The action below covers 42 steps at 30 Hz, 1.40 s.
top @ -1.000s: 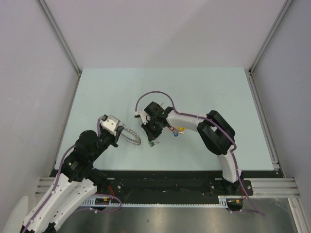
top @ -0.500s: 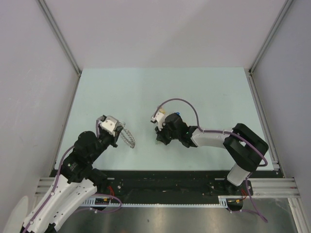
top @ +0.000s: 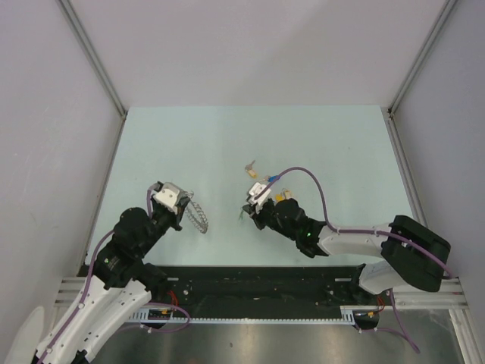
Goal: Put the keys on the keyring
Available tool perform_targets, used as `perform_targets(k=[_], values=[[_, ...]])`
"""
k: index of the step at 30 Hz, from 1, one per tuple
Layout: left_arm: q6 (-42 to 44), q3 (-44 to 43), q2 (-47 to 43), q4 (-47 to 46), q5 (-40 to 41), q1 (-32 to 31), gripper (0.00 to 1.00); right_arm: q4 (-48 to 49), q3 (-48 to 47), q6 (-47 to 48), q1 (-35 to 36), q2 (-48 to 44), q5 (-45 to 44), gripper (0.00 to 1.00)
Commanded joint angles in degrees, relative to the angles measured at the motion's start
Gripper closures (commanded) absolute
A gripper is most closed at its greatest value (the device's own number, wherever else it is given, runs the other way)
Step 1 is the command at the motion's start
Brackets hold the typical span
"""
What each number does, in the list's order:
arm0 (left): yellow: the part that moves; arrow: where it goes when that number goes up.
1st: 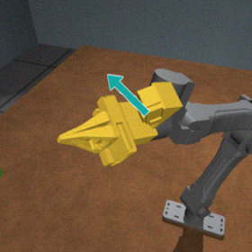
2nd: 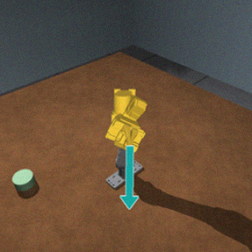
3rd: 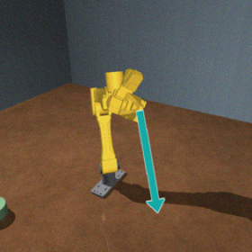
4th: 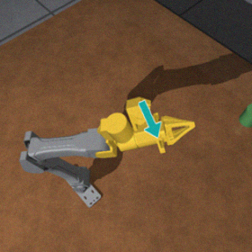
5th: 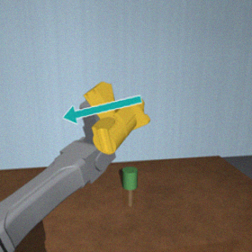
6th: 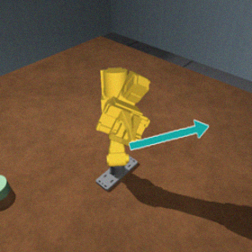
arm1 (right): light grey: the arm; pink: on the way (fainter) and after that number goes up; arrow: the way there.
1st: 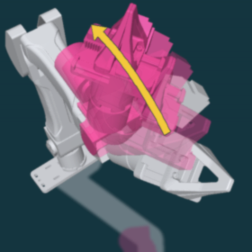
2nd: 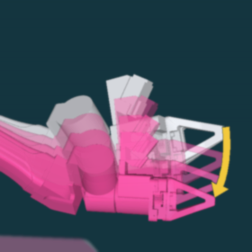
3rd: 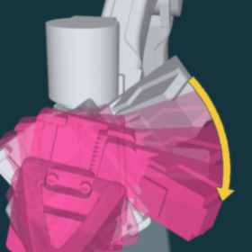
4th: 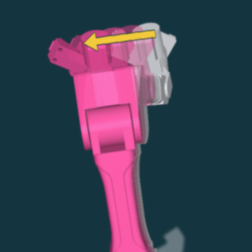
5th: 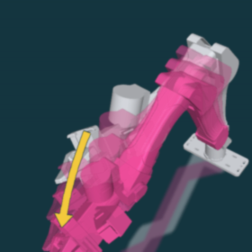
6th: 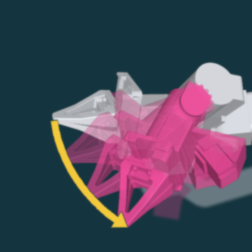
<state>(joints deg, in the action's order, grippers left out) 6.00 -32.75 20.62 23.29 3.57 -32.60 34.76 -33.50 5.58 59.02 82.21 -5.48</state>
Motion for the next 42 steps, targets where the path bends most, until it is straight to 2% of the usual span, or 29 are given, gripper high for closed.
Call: perform_targets(k=[1, 9, 17, 21, 29, 34, 42], values=[[-0.9, -0.1, -0.8, -3.3, 1.3, 0.1, 1.00, 10.8, 4.9, 0.1, 0.4, -6.4, -7.1, 1.00], [-0.9, 0.0, -0.7, -3.5, 1.1, 0.1, 1.00, 2.7, 7.8, -2.2, 0.7, -11.8, -6.2, 1.00], [-0.9, 0.0, 0.0, -3.6, 0.8, 0.0, 1.00, -13.4, 7.8, -2.5, 1.2, -20.0, -5.3, 1.00], [-0.7, 0.0, 0.5, -3.7, 0.5, 0.1, 1.00, -16.9, 7.5, -2.6, 0.7, -19.4, -3.1, 1.00], [-0.6, -0.2, 1.0, -3.5, 0.3, 0.2, 1.00, -15.0, 3.1, -1.9, -2.3, -5.9, 3.7, 1.00], [-0.6, -0.1, 0.9, -3.4, 0.3, 0.2, 1.00, -8.1, -0.3, -1.8, -3.5, 3.4, 7.0, 1.00], [-0.6, -0.1, 0.5, -3.3, 0.3, 0.2, 1.00, 5.2, -2.6, -3.6, -5.1, 13.1, 9.3, 1.00]])
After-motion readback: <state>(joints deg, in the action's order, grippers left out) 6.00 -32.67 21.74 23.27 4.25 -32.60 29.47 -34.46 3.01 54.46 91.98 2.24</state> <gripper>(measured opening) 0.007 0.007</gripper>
